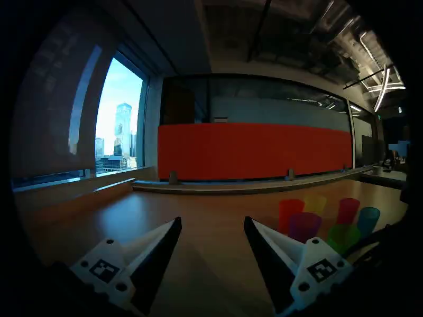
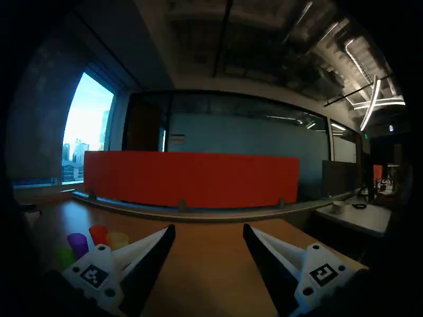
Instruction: Pour water
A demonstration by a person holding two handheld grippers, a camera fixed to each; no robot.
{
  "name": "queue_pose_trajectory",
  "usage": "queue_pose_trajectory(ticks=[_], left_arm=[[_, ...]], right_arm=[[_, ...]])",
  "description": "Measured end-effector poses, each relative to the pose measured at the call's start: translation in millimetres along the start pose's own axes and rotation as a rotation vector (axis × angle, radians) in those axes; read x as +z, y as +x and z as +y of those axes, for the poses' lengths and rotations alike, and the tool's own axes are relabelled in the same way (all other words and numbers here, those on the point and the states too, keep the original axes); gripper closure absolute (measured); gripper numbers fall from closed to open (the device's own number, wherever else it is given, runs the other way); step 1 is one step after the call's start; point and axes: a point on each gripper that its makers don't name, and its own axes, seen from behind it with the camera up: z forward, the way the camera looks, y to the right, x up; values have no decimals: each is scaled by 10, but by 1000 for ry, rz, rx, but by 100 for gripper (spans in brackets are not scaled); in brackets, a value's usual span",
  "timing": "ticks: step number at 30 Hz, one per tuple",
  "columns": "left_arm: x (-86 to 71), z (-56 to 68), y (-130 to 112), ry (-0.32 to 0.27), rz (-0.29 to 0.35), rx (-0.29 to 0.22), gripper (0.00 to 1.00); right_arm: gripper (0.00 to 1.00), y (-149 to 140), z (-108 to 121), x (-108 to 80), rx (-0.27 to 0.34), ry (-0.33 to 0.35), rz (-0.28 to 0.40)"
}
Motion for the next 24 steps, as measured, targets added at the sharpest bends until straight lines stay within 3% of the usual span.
queue_pose_trajectory(ticks=[9,18,24], left_arm=[[2,-2,-4,0,0,1,13],[-4,-3,-3,0,0,1,13],[5,2,-5,0,0,1,13]], right_arm=[[1,-187,-74,17,-8,14,18],[1,-443,-254,87,39,57,25],[1,-630,-243,86,50,67,21]])
